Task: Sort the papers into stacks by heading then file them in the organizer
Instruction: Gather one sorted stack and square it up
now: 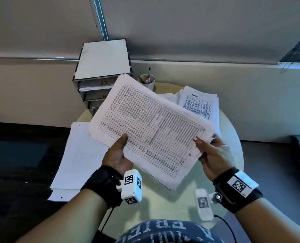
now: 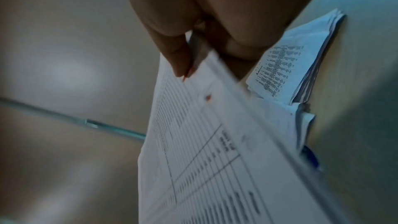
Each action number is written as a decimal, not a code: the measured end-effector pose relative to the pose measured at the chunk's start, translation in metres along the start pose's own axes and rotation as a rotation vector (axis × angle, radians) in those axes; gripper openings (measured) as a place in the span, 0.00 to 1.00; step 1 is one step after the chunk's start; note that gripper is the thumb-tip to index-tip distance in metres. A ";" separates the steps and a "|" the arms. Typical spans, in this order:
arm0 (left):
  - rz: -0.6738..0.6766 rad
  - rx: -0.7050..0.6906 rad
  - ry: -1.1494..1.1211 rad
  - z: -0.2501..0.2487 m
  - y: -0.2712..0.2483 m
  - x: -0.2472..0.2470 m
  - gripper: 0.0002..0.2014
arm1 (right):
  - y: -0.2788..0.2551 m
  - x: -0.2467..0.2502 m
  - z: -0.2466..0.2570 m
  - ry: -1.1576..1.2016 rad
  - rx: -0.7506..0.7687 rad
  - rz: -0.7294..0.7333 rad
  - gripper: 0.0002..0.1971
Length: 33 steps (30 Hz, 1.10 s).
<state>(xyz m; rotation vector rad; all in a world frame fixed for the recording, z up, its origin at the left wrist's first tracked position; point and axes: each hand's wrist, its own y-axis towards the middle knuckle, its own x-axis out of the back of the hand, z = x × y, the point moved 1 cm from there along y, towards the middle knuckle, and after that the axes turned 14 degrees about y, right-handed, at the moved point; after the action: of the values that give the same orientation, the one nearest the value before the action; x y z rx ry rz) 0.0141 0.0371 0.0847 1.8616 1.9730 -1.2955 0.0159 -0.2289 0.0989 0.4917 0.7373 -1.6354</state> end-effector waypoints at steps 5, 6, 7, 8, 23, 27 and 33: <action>-0.037 -0.010 0.008 0.008 -0.003 0.008 0.16 | -0.001 0.001 -0.010 -0.193 -0.038 -0.016 0.16; -0.059 -0.058 0.005 0.005 -0.002 0.012 0.15 | 0.001 0.001 -0.006 -0.182 -0.023 -0.016 0.17; -0.096 -0.120 0.002 -0.001 -0.001 0.019 0.16 | 0.002 0.001 0.000 -0.165 -0.011 -0.010 0.20; -0.119 -0.165 0.003 -0.010 0.000 0.026 0.17 | 0.005 0.002 0.008 -0.158 -0.002 0.004 0.24; -0.134 -0.352 0.943 -0.045 -0.019 0.046 0.24 | 0.007 0.024 0.035 -0.447 0.224 0.045 0.14; -0.101 -0.373 1.094 -0.022 -0.029 0.052 0.11 | 0.006 0.048 0.022 -0.480 0.139 0.046 0.12; -0.179 -0.204 1.117 0.014 -0.014 0.068 0.21 | -0.005 0.068 -0.012 -0.618 -0.046 -0.016 0.17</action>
<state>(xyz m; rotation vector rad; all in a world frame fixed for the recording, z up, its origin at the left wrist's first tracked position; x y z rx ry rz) -0.0191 0.0810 0.0408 2.6099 2.5919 0.0870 -0.0037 -0.2685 0.0455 -0.0648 0.3127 -1.6556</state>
